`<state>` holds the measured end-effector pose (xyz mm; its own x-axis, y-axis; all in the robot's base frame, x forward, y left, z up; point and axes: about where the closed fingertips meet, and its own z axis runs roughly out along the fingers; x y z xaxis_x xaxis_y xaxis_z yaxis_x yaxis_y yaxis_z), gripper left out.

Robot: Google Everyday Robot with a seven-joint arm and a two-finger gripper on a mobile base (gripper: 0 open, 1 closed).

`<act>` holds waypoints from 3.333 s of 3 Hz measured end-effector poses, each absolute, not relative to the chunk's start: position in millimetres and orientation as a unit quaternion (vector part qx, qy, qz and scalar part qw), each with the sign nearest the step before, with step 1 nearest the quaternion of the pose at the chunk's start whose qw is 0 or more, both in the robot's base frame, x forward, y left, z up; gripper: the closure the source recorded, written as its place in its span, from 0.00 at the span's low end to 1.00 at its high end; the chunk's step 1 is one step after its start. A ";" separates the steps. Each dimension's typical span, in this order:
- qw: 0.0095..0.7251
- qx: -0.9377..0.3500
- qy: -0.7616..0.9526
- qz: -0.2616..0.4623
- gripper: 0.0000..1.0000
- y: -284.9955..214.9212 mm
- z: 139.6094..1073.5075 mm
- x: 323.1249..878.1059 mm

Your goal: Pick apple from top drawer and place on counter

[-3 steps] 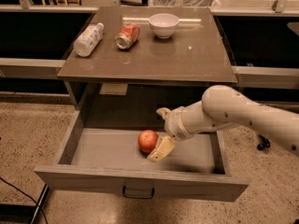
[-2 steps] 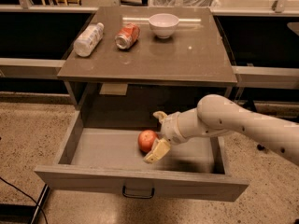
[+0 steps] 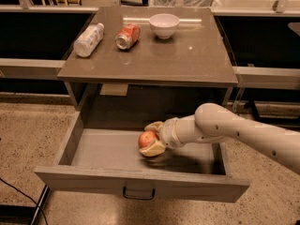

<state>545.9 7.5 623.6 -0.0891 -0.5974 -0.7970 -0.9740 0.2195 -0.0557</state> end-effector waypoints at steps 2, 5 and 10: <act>0.408 -0.545 0.675 0.285 0.89 -4.7 652.0 549.0; 0.438 -0.528 0.682 0.253 1.00 -99.3 808.2 598.6; 0.454 -0.409 0.758 0.230 0.58 -87.7 857.5 767.8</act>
Offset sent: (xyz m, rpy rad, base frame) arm 0.0037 -0.0329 0.1010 0.1786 -0.1009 -0.0279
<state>767.8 -87.7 857.5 -0.2537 -0.4106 -0.8758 -0.8282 0.5600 -0.0227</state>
